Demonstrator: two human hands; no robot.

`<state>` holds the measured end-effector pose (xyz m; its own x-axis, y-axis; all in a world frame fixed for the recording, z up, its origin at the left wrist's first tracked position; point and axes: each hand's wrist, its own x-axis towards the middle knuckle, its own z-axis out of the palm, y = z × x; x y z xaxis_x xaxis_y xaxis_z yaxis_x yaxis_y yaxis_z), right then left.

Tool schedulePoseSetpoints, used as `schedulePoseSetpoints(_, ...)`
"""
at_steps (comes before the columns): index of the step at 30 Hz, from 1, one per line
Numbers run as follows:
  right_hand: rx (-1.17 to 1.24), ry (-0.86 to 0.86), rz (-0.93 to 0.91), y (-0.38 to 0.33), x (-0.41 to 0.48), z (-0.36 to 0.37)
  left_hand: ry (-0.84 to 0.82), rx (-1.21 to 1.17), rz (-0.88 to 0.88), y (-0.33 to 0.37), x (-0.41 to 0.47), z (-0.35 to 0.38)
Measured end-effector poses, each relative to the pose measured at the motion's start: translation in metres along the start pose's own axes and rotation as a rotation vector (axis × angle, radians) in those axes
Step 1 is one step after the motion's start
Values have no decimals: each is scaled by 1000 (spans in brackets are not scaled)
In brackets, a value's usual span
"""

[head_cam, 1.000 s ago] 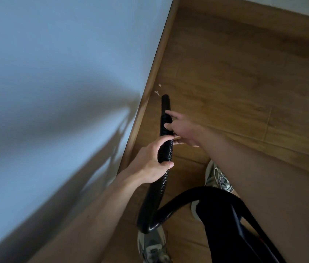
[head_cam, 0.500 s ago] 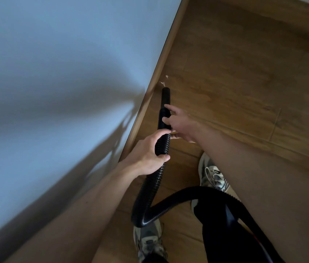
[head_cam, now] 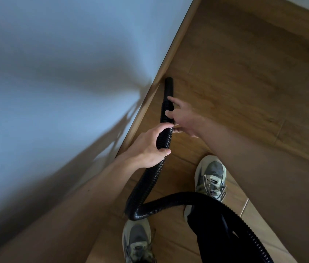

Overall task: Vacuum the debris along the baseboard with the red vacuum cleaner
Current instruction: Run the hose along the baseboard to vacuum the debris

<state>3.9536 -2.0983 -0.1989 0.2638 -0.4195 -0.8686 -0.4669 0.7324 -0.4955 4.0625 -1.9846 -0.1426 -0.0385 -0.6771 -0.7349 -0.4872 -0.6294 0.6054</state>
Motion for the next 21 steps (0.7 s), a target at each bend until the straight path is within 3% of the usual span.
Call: schedulePoseSetpoints(21,-57,72,-54,-25,29,-24,-32,-56,67,8,50,-5)
